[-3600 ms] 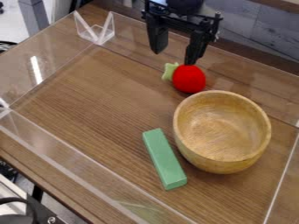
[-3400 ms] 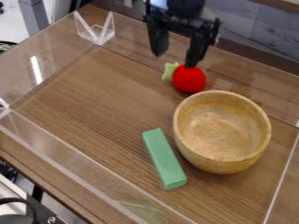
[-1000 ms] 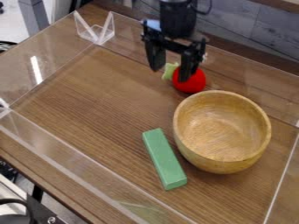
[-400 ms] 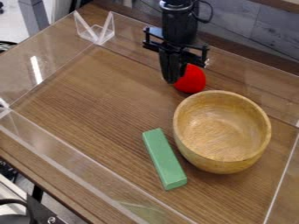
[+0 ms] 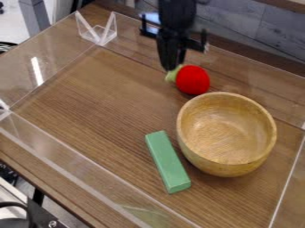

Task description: Move the red fruit to the left

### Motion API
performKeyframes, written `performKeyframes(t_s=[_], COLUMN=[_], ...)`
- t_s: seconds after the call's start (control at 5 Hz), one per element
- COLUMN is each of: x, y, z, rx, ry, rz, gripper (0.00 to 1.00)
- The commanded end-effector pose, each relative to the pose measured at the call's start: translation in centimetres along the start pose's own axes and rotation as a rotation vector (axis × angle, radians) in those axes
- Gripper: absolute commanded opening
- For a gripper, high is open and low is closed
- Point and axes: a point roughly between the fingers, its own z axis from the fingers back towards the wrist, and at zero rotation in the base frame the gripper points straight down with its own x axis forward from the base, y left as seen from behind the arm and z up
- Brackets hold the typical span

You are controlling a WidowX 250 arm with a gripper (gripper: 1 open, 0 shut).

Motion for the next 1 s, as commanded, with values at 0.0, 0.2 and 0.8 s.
performKeyframes(t_s=[0.0,0.2,0.8], x=[0.4,0.5,2.7], y=[0.9,0.5,-2.9], z=[4.3,2.9,-2.4], rx=[0.004,0.003,0.031], ry=[-0.107,-0.088,-0.025], rz=[-0.005,-0.026,-0.182], gripper=[0.00,1.00,1.00])
